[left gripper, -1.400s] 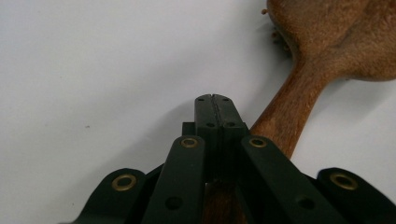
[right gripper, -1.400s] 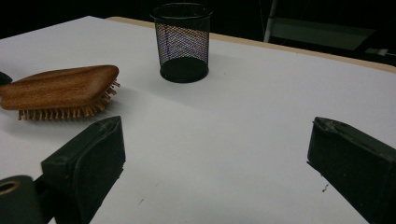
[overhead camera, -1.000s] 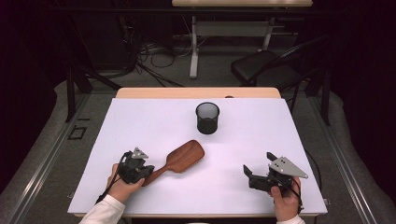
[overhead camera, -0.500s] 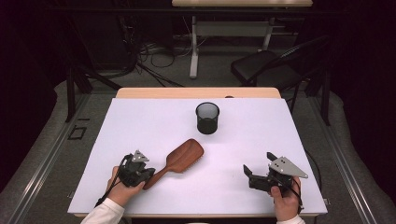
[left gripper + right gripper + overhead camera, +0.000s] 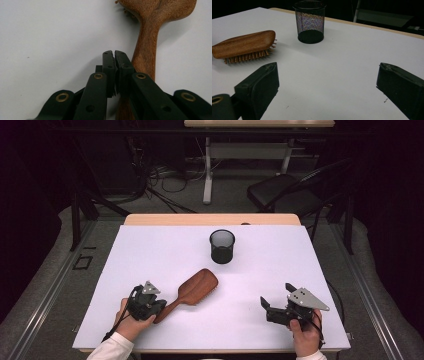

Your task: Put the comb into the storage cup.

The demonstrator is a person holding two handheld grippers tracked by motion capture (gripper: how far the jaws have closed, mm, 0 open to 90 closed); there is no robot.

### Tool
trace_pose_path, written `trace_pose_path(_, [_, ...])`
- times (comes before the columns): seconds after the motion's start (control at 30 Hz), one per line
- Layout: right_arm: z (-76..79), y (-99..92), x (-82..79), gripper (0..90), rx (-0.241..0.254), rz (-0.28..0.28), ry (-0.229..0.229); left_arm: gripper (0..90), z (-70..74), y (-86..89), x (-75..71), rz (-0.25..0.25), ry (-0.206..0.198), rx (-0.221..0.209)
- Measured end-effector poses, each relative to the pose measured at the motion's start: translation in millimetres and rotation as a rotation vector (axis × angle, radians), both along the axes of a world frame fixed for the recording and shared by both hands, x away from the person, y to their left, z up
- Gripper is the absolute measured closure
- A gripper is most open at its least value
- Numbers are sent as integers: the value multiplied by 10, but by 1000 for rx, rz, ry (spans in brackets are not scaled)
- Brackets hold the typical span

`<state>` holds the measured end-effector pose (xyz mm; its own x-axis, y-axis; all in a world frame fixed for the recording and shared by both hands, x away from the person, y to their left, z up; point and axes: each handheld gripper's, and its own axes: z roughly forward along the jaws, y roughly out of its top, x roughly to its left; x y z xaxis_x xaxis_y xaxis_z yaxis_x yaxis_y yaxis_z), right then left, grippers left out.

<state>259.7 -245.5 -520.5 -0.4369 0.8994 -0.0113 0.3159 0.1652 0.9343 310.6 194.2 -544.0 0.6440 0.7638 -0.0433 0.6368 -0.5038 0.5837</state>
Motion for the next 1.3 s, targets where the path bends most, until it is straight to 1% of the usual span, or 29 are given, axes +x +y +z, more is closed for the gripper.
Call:
trace_pose_path(0.13, [-3, 8, -1, 40, -1, 0, -2, 833, 6, 9, 6, 3, -1, -2])
trace_pose_path(0.23, [-5, 10, 0, 40, 0, 0, 4, 821, 14, 19, 7, 11, -14, -14])
trace_pose_path(0.27, [-8, 12, 3, 40, 2, 1, -1, 814, 24, 26, 7, 12, -13, -13])
trace_pose_path(0.43, [-11, 15, 5, 40, 2, 1, -2, 771, 55, 44, 0, 16, -24, -33])
trace_pose_path(0.47, [-9, 14, 3, 40, 0, 2, 0, 760, 61, 49, 0, 15, -32, -34])
trace_pose_path(0.67, [-11, 13, 7, 41, -2, 3, -4, 679, 111, 62, -18, 19, -55, -65])
trace_pose_path(0.7, [-11, 13, 7, 40, -2, 2, -3, 660, 124, 67, -19, 14, -58, -64])
trace_pose_path(0.83, [-11, 9, 8, 40, -4, 2, 3, 592, 155, 75, -34, 23, -79, -87])
trace_pose_path(1.0, [-11, 8, 7, 41, -5, 2, 2, 542, 185, 113, -37, 38, -90, -106])
trace_pose_path(1.07, [-11, 7, 7, 41, -5, 2, 2, 526, 197, 126, -37, 39, -88, -110])
trace_pose_path(1.13, [-12, 7, 9, 41, -4, 1, 3, 511, 202, 128, -41, 48, -98, -118])
trace_pose_path(1.23, [-12, 7, 9, 41, -5, 1, 3, 495, 222, 138, -41, 47, -105, -116])
trace_pose_path(1.3, [-13, 7, 8, 41, -4, -1, 6, 481, 236, 142, -36, 48, -98, -126])
